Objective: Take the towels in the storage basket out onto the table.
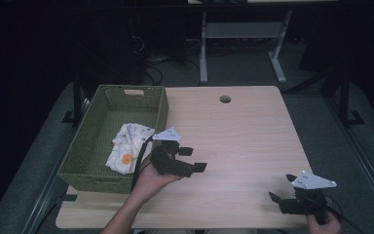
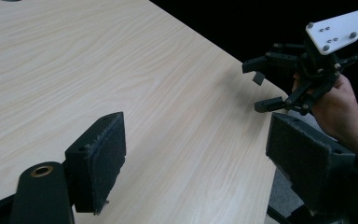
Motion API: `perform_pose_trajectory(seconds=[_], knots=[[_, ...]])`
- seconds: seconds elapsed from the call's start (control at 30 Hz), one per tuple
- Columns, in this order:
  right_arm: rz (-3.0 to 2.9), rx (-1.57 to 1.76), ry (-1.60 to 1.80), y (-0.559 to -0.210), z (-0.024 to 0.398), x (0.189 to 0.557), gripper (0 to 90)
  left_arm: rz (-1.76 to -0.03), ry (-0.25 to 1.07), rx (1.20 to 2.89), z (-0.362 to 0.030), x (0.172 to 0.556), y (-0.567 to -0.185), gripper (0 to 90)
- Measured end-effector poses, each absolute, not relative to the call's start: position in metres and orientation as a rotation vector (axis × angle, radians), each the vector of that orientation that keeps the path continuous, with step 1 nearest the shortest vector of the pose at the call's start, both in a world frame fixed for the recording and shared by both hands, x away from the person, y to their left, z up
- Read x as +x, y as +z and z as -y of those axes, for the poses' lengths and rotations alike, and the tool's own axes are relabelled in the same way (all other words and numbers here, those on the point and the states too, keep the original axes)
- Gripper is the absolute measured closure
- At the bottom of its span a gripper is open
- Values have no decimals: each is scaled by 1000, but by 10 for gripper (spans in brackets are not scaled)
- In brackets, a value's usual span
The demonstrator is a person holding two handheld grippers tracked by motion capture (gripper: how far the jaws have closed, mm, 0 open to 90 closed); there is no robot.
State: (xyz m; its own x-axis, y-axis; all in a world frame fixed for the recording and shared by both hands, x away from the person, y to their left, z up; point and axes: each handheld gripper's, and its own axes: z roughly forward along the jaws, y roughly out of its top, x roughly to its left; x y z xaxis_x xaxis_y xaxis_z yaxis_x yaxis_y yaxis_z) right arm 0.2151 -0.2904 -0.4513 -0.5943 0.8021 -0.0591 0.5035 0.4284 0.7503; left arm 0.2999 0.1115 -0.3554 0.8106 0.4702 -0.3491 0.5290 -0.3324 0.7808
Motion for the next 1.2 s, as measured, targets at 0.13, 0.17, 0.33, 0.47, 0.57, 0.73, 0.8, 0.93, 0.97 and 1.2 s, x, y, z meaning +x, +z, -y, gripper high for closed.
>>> perform_pose_trajectory(seconds=[0.13, 0.17, 0.33, 0.47, 0.57, 0.73, 0.8, 0.93, 0.97, 1.2], knots=[[-2277, 1109, 988, -451, 290, 215, 139, -751, -85, 1974, -120, 304, -348, 203], [-2277, 1109, 988, -451, 290, 215, 139, -751, -85, 1974, -120, 304, -348, 203], [-2275, 1106, 989, -451, 291, 215, 139, -771, -80, 1961, -133, 309, -339, 203], [-2275, 1107, 989, -451, 291, 215, 139, -778, -76, 1951, -141, 310, -333, 203], [-2274, 1108, 987, -451, 291, 216, 139, -778, -67, 1953, -146, 312, -329, 203], [-2272, 1112, 988, -451, 291, 215, 139, -789, -56, 1961, -152, 312, -323, 203], [-2271, 1109, 988, -451, 291, 216, 139, -789, -54, 1964, -153, 312, -322, 203], [-2272, 1107, 987, -451, 291, 216, 139, -792, -53, 1966, -157, 314, -319, 203], [-2272, 1107, 987, -451, 291, 216, 139, -792, -53, 1966, -157, 314, -319, 203], [-2271, 1112, 988, -451, 291, 216, 139, -801, -54, 1968, -170, 318, -316, 204]])
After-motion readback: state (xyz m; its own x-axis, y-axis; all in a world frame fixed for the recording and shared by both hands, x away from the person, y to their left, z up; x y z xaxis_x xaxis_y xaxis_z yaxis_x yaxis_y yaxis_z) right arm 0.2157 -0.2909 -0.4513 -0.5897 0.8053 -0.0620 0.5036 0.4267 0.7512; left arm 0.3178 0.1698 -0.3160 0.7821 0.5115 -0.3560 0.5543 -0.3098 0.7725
